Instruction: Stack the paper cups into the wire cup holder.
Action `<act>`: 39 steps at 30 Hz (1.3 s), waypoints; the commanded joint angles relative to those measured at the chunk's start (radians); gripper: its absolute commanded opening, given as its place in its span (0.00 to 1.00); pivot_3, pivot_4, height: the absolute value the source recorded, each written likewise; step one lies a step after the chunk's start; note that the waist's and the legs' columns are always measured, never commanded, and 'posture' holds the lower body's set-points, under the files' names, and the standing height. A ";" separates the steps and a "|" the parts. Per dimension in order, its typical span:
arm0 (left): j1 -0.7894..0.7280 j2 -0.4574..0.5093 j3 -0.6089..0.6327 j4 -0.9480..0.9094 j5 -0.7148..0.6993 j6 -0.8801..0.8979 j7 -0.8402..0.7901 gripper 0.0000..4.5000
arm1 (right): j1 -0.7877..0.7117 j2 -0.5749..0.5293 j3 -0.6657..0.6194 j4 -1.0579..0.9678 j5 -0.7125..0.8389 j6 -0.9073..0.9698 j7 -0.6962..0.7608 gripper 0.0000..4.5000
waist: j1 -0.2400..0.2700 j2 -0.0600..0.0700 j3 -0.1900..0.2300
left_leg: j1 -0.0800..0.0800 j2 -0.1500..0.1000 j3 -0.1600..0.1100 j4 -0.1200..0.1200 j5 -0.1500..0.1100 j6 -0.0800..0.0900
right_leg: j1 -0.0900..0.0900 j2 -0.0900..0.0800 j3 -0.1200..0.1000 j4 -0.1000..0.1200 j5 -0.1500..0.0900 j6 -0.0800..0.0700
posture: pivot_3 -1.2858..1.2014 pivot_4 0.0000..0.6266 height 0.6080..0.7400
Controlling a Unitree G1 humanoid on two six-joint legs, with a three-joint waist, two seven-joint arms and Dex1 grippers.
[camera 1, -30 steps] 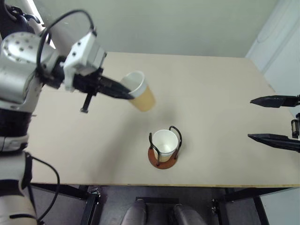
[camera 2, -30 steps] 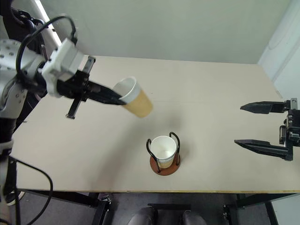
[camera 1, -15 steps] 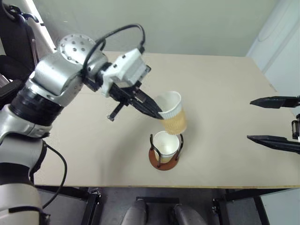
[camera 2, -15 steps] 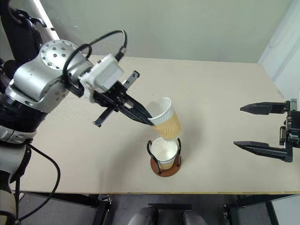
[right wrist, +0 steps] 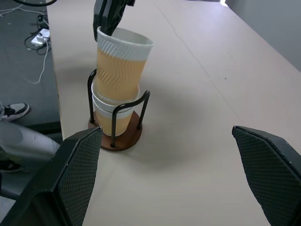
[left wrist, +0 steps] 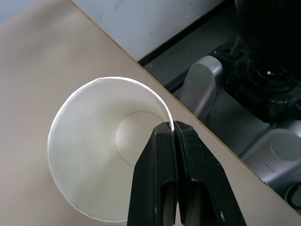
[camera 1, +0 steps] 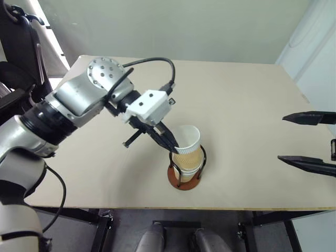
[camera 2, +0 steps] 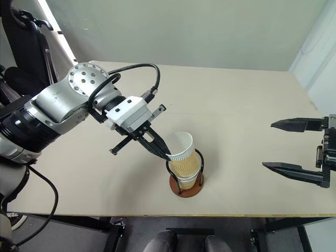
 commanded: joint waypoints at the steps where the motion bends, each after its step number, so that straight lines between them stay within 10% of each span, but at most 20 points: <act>1: -0.037 0.005 -0.017 0.004 0.038 -0.055 -0.035 0.01 | 0.002 -0.012 -0.049 -0.017 0.014 0.003 -0.010 1.00 | 0.000 0.000 0.000 | -0.001 0.000 0.000 0.001 0.000 0.001 | 0.000 0.000 0.000 0.000 0.000 0.000 | 0.52 0.24 1.00; 8: -0.053 -0.024 -0.032 0.044 0.056 -0.068 -0.035 0.15 | 0.002 -0.015 -0.038 -0.016 0.010 -0.003 -0.016 1.00 | 0.000 0.000 0.000 | -0.002 0.000 0.000 0.003 -0.001 0.001 | -0.001 0.000 0.000 0.000 0.001 0.002 | 0.52 0.24 1.00; 19: -0.028 -0.076 0.054 0.082 0.060 -0.035 -0.035 0.99 | 0.002 -0.013 -0.001 -0.017 0.004 -0.020 -0.015 1.00 | 0.001 0.000 0.000 | -0.003 -0.001 0.000 0.003 -0.001 0.002 | -0.001 -0.001 0.000 0.000 0.001 0.003 | 0.52 0.24 1.00; 39: 0.753 0.336 0.879 0.010 0.024 0.428 -0.031 0.99 | -0.167 -0.110 0.308 0.469 -0.158 -0.235 0.269 1.00 | -0.008 0.006 -0.002 | -0.003 0.000 0.002 0.003 -0.001 0.002 | -0.004 -0.001 0.001 0.000 0.002 0.002 | 0.52 0.24 1.00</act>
